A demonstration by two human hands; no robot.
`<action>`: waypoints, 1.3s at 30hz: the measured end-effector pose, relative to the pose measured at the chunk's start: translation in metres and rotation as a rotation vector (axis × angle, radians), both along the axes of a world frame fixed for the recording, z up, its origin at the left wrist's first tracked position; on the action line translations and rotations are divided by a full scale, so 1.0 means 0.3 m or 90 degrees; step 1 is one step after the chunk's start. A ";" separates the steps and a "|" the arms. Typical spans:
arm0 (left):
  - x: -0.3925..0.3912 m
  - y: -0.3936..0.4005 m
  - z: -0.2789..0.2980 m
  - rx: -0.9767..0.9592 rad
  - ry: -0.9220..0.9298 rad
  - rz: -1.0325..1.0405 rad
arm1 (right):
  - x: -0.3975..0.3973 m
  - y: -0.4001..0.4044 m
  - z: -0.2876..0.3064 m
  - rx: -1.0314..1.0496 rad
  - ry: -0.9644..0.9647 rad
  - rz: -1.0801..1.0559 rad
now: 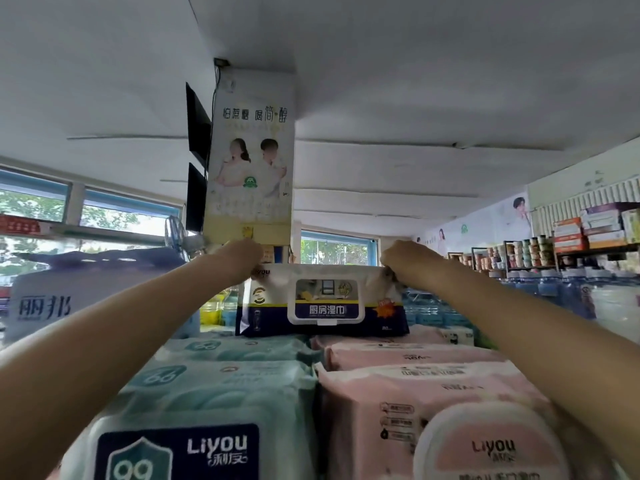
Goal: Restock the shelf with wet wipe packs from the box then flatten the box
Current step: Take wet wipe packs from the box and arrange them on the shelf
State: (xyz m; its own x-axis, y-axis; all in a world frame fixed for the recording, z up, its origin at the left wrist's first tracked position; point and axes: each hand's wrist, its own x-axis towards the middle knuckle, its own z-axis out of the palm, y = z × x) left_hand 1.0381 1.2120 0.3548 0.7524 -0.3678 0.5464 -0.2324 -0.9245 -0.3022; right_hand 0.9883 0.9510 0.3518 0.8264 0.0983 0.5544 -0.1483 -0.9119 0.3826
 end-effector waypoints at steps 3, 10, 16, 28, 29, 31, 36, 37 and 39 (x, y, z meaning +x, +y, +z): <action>0.022 0.035 0.003 -0.032 -0.018 -0.007 | -0.002 0.008 0.003 0.020 0.003 0.020; -0.016 0.096 0.007 -0.086 -0.009 -0.020 | -0.037 0.029 0.035 0.077 -0.010 0.076; -0.071 0.064 -0.004 -0.094 0.051 -0.013 | -0.102 0.026 0.029 0.153 0.015 0.098; -0.186 0.022 -0.072 -0.082 0.051 -0.092 | -0.147 0.064 -0.016 0.033 0.035 0.033; -0.205 0.022 -0.077 -0.090 0.043 -0.101 | -0.169 0.074 -0.020 0.028 0.033 0.038; -0.260 0.030 -0.089 -0.105 0.029 -0.115 | -0.238 0.097 -0.025 0.027 0.031 0.046; -0.446 0.058 -0.116 -0.174 -0.036 -0.179 | -0.470 0.142 -0.040 0.056 0.010 0.054; -0.491 0.054 -0.128 -0.200 -0.055 -0.204 | -0.519 0.142 -0.054 0.066 0.010 0.055; -0.581 0.028 -0.169 -0.236 -0.099 -0.259 | -0.609 0.127 -0.095 0.074 0.003 0.040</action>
